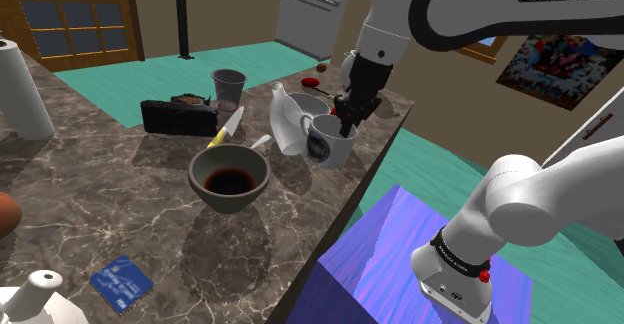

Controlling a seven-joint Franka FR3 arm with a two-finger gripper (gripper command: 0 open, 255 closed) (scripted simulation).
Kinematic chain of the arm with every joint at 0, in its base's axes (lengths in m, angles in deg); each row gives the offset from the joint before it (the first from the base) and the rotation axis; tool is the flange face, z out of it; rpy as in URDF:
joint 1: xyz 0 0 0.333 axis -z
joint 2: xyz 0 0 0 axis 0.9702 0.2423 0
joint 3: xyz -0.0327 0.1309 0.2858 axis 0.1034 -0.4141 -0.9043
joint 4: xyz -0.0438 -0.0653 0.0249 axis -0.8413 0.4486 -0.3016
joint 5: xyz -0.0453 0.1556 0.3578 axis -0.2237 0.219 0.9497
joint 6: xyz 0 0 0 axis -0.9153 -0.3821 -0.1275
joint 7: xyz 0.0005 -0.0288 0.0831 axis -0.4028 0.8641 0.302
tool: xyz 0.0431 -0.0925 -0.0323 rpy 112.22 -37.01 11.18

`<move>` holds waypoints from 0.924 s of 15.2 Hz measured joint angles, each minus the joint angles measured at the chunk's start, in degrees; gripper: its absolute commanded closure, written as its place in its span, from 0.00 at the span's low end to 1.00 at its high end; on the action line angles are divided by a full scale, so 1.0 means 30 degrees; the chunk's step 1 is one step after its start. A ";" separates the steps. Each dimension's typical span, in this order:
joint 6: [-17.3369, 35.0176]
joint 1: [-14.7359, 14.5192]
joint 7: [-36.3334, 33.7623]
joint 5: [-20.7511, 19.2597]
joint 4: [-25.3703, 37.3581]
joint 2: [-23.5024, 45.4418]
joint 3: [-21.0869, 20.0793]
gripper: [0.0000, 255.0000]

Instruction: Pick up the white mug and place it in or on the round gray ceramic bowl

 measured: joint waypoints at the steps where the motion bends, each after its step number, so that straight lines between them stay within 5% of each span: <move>1: -0.0268 0.0005 -0.0020 -0.0022 0.0213 -0.0057 0.0028 1.00; 6: -0.1275 0.0016 -0.0277 -0.0096 0.1448 0.0147 -0.0014 1.00; 14: -0.0982 -0.0103 -0.2886 -0.0634 0.6586 0.5338 -0.2016 1.00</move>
